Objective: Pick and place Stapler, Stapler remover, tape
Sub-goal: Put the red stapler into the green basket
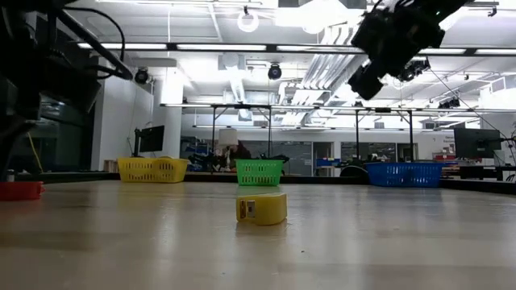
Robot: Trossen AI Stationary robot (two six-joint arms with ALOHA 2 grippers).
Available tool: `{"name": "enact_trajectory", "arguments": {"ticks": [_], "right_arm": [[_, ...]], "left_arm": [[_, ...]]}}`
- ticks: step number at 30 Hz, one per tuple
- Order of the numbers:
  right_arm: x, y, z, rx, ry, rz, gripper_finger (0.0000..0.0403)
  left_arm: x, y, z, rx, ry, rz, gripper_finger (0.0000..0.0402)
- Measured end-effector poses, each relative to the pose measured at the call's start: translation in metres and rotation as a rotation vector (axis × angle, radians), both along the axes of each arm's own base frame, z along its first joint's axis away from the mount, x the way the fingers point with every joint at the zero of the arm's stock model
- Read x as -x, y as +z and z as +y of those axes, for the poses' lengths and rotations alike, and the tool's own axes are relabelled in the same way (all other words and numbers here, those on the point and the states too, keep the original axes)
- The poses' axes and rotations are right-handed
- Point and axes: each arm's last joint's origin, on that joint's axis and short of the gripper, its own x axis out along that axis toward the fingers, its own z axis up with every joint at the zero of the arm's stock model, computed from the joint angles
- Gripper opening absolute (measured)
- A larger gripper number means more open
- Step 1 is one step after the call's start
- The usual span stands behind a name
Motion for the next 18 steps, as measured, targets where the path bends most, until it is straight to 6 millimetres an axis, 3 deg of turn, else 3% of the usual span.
{"name": "enact_trajectory", "arguments": {"ticks": [9,18], "right_arm": [[0.016,0.023,0.011,0.083,-0.043,-0.067,0.0193],[0.019,0.022,0.013,0.067,-0.078,-0.020,0.0193]], "left_arm": [[0.004,-0.009,0.004,-0.013,-0.007,-0.030,0.0186],[0.005,-0.010,0.003,0.013,-0.020,-0.004,0.0186]]}}
